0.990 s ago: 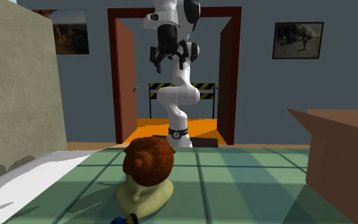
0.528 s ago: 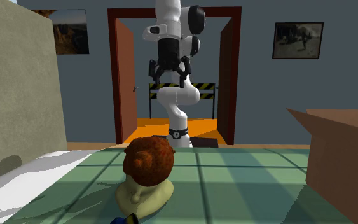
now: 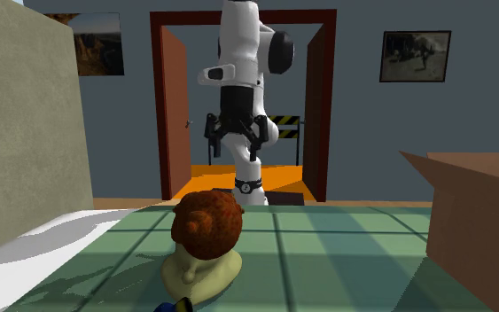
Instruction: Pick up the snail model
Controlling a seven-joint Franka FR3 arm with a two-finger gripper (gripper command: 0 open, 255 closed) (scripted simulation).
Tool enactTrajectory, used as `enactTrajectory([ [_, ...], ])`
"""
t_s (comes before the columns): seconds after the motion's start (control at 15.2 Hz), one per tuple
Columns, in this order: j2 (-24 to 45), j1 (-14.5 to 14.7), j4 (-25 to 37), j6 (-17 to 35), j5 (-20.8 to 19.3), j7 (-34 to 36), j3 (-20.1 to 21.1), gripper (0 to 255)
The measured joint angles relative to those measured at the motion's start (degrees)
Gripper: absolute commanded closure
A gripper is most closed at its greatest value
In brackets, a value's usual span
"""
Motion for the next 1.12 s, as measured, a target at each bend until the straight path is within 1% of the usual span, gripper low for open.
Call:
enactTrajectory([
  [0.07, 2.82, -0.24, 0.92, 1.39, -0.87, 0.92, 0.43, 0],
  [0.2, 4.71, -0.37, 0.77, 2.92, -1.63, 1.86, 0.8, 0],
  [0.66, 7.36, -0.49, -2.12, 8.28, -2.39, 2.74, 1.08, 0],
  [0.73, 7.5, -0.46, -2.23, 8.51, -2.41, 2.85, 1.13, 255],
  [1.12, 7.54, -0.43, -2.42, 8.8, -2.43, 2.95, 1.18, 255],
])
